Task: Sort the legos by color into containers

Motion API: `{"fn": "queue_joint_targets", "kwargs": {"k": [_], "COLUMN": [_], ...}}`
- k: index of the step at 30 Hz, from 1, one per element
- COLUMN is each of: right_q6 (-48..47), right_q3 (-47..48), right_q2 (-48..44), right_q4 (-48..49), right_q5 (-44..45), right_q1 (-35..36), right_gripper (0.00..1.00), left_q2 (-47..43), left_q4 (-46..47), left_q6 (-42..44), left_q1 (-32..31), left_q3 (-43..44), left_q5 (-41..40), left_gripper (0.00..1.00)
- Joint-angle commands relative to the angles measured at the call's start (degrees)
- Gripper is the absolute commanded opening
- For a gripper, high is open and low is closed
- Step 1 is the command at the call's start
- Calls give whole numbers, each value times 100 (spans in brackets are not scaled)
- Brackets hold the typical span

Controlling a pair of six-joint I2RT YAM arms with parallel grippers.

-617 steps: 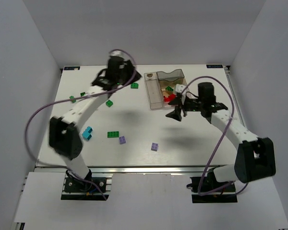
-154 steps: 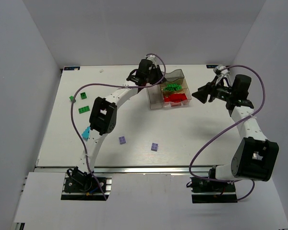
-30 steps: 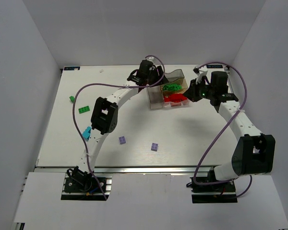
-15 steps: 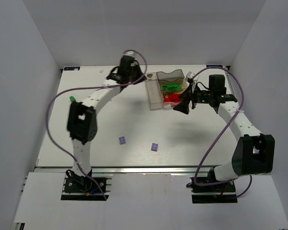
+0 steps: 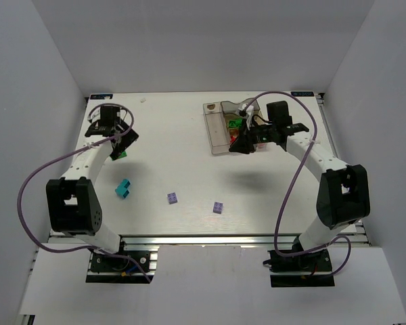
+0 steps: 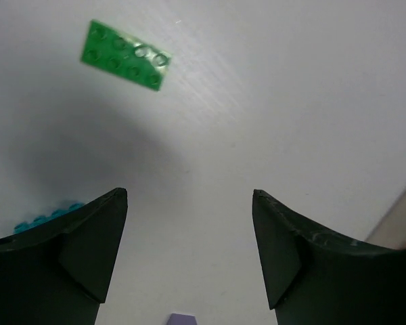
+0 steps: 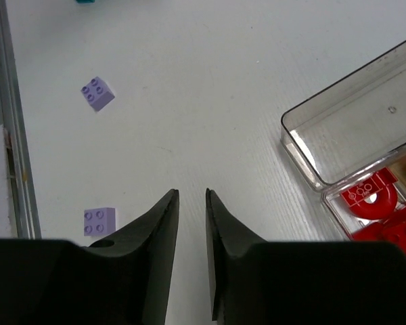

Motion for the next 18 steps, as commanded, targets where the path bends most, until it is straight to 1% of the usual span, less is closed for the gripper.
{"fn": "queue_joint_targets", "kwargs": {"k": [1, 2, 4, 5, 7, 8, 10, 13, 16, 18], "right_q6": [162, 170, 162, 162, 162, 162, 179, 188, 171, 170], "right_q3": [257, 239, 151, 125, 63, 46, -7, -51, -60, -60], "right_q2": [-4, -48, -83, -109, -136, -153, -189, -206, -215, -215], "right_q4": [-81, -55, -11, -2, 16, 16, 24, 24, -2, -2], "right_q5": [176, 255, 317, 387, 431, 466, 501, 537, 581, 598], "right_q1": [28, 63, 63, 72, 98, 81, 63, 63, 63, 54], "right_gripper": [28, 28, 29, 30, 31, 32, 33, 33, 34, 34], "left_q2": [151, 221, 458, 537, 827, 941, 1291, 1784, 2119, 2269], "left_q4": [-516, -577, -849, -929, -1236, -1342, -1720, -1923, -2028, -2299], "left_q6": [-561, -997, -1509, -2007, -2467, -2948, -3573, -4041, -4524, -4719], "left_q1": [403, 466, 571, 633, 633, 686, 686, 739, 739, 792], "left_q3": [-19, 7, 174, 262, 534, 631, 1007, 1508, 1852, 2046], "left_q5": [45, 63, 72, 55, 28, -41, -95, -130, -209, -384], "left_gripper": [84, 84, 85, 85, 84, 84, 83, 82, 82, 82]}}
